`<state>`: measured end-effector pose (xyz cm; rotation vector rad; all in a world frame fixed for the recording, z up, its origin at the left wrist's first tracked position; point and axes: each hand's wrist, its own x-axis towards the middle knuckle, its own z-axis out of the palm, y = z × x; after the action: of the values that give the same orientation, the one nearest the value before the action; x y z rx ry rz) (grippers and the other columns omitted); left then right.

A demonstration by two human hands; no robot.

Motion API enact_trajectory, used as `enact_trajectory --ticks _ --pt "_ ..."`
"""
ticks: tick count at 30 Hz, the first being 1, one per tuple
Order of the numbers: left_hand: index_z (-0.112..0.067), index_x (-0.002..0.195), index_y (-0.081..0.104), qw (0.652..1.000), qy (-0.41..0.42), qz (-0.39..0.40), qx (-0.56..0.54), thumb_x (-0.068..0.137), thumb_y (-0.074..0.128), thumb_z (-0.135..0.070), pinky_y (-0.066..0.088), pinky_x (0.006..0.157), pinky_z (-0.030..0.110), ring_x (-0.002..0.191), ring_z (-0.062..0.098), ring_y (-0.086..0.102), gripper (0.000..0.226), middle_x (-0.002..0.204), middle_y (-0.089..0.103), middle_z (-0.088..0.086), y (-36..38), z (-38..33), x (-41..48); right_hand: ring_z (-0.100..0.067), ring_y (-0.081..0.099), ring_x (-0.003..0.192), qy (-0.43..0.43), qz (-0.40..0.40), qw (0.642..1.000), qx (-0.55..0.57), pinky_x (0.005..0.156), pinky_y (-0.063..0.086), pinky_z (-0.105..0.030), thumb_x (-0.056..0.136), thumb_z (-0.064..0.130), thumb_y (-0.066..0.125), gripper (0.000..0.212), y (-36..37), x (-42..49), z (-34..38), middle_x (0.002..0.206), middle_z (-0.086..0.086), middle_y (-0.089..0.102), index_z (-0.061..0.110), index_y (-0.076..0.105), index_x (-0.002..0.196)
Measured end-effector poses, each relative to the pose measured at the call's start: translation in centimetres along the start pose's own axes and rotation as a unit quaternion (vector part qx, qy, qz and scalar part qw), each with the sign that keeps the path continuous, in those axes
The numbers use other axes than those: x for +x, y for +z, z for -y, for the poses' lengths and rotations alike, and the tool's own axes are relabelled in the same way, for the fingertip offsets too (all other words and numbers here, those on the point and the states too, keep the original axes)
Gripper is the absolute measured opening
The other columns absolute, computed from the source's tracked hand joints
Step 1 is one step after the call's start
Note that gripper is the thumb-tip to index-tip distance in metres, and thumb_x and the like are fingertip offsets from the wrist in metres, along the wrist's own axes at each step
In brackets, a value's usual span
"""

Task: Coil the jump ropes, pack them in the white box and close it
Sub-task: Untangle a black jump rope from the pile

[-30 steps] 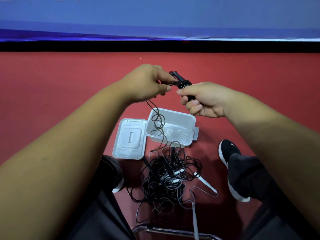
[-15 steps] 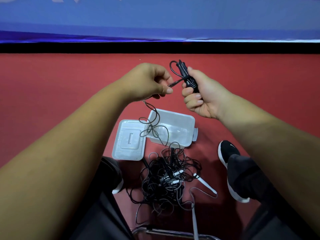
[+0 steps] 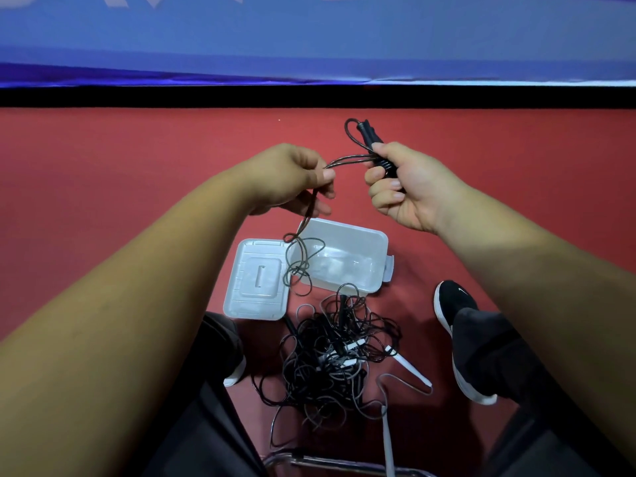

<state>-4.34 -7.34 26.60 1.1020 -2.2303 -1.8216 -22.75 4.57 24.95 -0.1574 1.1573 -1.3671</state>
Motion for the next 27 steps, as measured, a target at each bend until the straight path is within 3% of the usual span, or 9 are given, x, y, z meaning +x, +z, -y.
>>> enact_trajectory --ticks 3,6,10,15,19,22,27 --pt "-0.010 0.105 0.064 0.993 0.010 0.040 -0.115 0.109 0.051 -0.015 0.062 0.092 0.039 0.109 0.032 0.075 0.014 0.116 0.076 0.017 -0.5 -0.4 0.0 -0.004 0.026 0.045 -0.010 -0.024 0.999 -0.021 0.037 0.023 -0.017 0.107 0.030 0.059 0.021 -0.6 0.4 0.2 0.065 0.002 0.047 0.010 0.056 0.103" --pt "-0.011 0.113 0.066 0.987 0.025 0.071 -0.141 0.109 0.049 -0.011 0.059 0.098 0.036 0.115 0.027 0.072 0.018 0.117 0.076 0.012 -0.8 -0.4 0.1 -0.005 0.027 0.045 -0.017 -0.033 0.999 -0.030 0.038 0.024 -0.017 0.106 0.030 0.059 0.020 -1.1 0.6 0.2 0.066 0.002 0.048 0.010 0.057 0.106" --pt "-0.009 0.109 0.074 0.992 0.053 0.052 -0.105 0.098 0.064 -0.001 0.059 0.097 0.035 0.101 0.022 0.074 0.017 0.105 0.079 0.011 -0.8 -0.3 0.1 -0.005 0.026 0.046 -0.030 -0.032 0.998 -0.033 0.040 0.022 -0.017 0.106 0.032 0.060 0.024 -1.2 0.4 0.7 0.066 0.002 0.048 0.010 0.057 0.097" --pt "-0.014 0.107 0.080 0.997 0.054 -0.010 0.062 0.080 0.087 -0.007 0.061 0.086 0.029 0.083 0.014 0.075 0.029 0.092 0.080 0.009 -0.9 -0.2 0.3 -0.006 0.021 0.050 -0.049 0.004 0.998 -0.026 0.039 0.022 -0.018 0.098 0.046 0.073 0.030 -1.1 -0.2 1.3 0.069 0.003 0.045 0.022 0.054 0.099" --pt "-0.014 0.110 0.078 0.996 0.037 -0.008 0.083 0.087 0.083 -0.012 0.060 0.072 0.026 0.072 0.014 0.072 0.024 0.087 0.079 0.009 -0.5 0.0 0.7 -0.004 0.021 0.048 -0.050 0.056 0.996 -0.037 0.039 0.020 -0.017 0.100 0.045 0.069 0.031 -0.7 -0.6 0.9 0.068 0.006 0.041 0.016 0.059 0.103" --pt "-0.010 0.103 0.079 0.997 0.023 -0.023 0.076 0.092 0.080 -0.020 0.059 0.069 0.027 0.069 0.014 0.068 0.015 0.086 0.077 0.012 -0.5 0.2 0.9 -0.003 0.022 0.046 -0.025 0.095 0.995 -0.031 0.039 0.018 -0.016 0.102 0.043 0.066 0.029 -0.7 -0.7 0.9 0.068 0.007 0.039 0.019 0.051 0.109" --pt "-0.009 0.095 0.079 0.993 0.024 -0.063 0.100 0.099 0.072 -0.028 0.063 0.071 0.035 0.067 0.019 0.067 0.021 0.079 0.074 0.014 -0.7 0.9 1.1 -0.002 0.023 0.045 0.040 0.149 0.986 -0.058 0.037 0.018 -0.014 0.102 0.044 0.064 0.024 -0.6 -1.3 0.8 0.070 0.007 0.036 0.027 0.049 0.094"
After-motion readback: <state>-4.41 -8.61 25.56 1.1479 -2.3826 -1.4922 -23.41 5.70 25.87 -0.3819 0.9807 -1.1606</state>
